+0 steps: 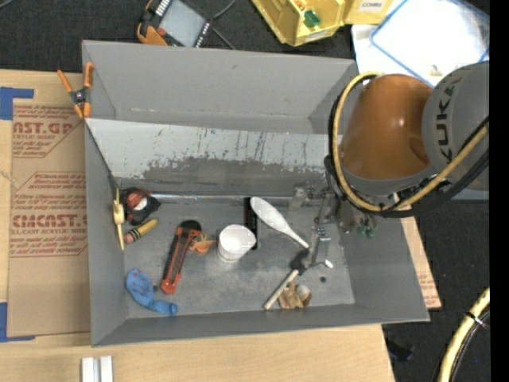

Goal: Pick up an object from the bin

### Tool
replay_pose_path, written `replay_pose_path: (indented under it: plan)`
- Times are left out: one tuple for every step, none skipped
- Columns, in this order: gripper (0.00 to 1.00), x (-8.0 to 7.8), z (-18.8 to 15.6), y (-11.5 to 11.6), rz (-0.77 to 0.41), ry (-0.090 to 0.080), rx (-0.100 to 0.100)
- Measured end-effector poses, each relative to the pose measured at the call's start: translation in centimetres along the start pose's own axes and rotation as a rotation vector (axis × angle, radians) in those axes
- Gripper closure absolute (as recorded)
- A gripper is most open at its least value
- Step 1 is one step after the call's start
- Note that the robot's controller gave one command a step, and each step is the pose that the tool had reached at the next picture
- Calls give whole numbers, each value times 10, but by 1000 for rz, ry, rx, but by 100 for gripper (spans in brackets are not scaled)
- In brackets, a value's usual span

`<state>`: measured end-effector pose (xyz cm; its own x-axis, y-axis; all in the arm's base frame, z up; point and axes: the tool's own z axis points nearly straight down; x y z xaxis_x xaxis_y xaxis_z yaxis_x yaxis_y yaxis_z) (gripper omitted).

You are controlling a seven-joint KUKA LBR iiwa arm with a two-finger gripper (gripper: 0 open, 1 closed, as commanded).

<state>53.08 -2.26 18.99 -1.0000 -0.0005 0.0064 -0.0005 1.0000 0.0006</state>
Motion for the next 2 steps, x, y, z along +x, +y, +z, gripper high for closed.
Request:
replay_pose_path:
  plan:
    - [0,-2,-4,0,0,-8,1]
    - [0,46,117,-6,-574,-17,4]
